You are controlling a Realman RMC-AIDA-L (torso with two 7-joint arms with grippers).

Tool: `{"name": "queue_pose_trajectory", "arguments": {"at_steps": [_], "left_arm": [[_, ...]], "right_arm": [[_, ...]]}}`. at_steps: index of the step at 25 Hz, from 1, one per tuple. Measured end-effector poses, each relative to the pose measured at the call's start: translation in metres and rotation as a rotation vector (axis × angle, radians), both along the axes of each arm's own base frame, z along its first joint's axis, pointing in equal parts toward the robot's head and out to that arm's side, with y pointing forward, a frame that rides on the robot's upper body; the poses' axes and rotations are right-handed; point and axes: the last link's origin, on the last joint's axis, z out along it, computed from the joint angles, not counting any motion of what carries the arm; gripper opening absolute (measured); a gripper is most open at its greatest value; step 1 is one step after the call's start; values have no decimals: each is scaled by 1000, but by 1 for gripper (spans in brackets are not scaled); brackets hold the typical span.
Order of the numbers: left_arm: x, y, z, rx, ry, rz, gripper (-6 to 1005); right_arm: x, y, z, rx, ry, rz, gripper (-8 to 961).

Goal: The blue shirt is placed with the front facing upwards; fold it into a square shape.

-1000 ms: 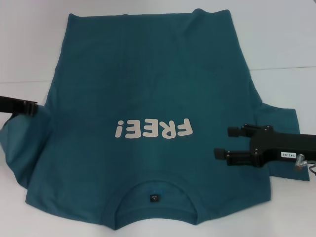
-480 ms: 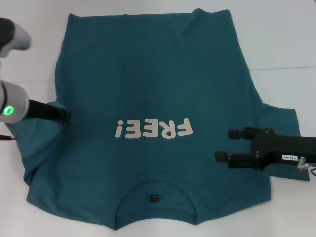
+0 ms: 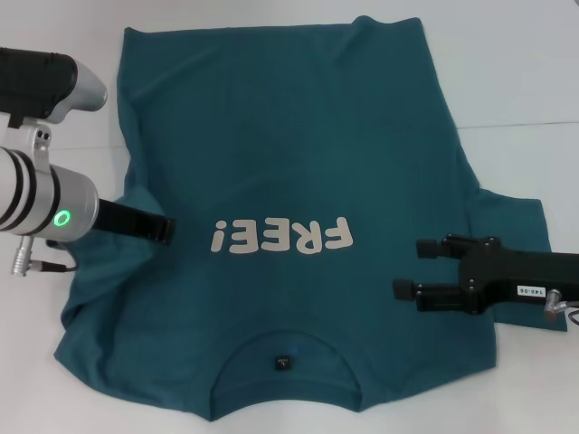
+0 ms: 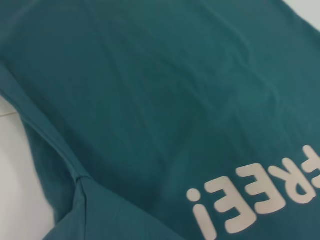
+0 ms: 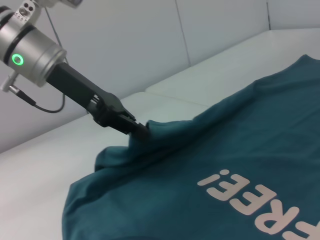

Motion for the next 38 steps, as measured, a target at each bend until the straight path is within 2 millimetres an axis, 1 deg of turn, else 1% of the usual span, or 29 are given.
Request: {"name": "queue_pose_trajectory", "arguments": {"at_steps": [6, 9, 13, 15, 17, 20, 23, 24, 26, 28, 30, 33, 36, 38], "left_arm": [[-3, 0, -11, -35, -1, 13, 59], [-3, 2, -13, -28, 11, 2, 72], [1, 4, -9, 8, 16, -30, 88], [4, 6, -4, 38, 19, -53, 97], [2, 7, 5, 91, 34, -71, 105], [-12, 6, 20, 178, 61, -63, 208], [-34, -1, 30, 218, 60, 3, 312], [-41, -7, 32, 218, 56, 30, 354], [-47, -16, 32, 210, 48, 59, 437], [-50, -24, 28, 190, 50, 87, 521], [-47, -29, 24, 168, 79, 71, 757], [-36, -32, 19, 156, 165, -44, 785], [-15, -33, 23, 147, 249, -218, 813], [-4, -32, 25, 109, 309, -320, 808]], "right_arm": [[-1, 0, 0, -10, 8, 0, 941], [-2, -1, 1, -15, 13, -3, 941], [-4, 1, 2, -16, 25, -18, 941], [-5, 3, 3, -11, 32, -26, 941], [-6, 4, 6, 4, 41, -33, 941], [-5, 6, 11, 30, 60, -41, 941], [-5, 7, 16, 57, 79, -45, 941], [-5, 8, 18, 63, 82, -46, 941], [-5, 10, 22, 72, 83, -50, 941], [-6, 13, 25, 81, 80, -54, 941], [-7, 14, 27, 88, 76, -53, 941], [-8, 15, 27, 92, 74, -49, 941], [-8, 15, 27, 93, 73, -48, 942], [-7, 15, 28, 94, 72, -48, 942]]}}
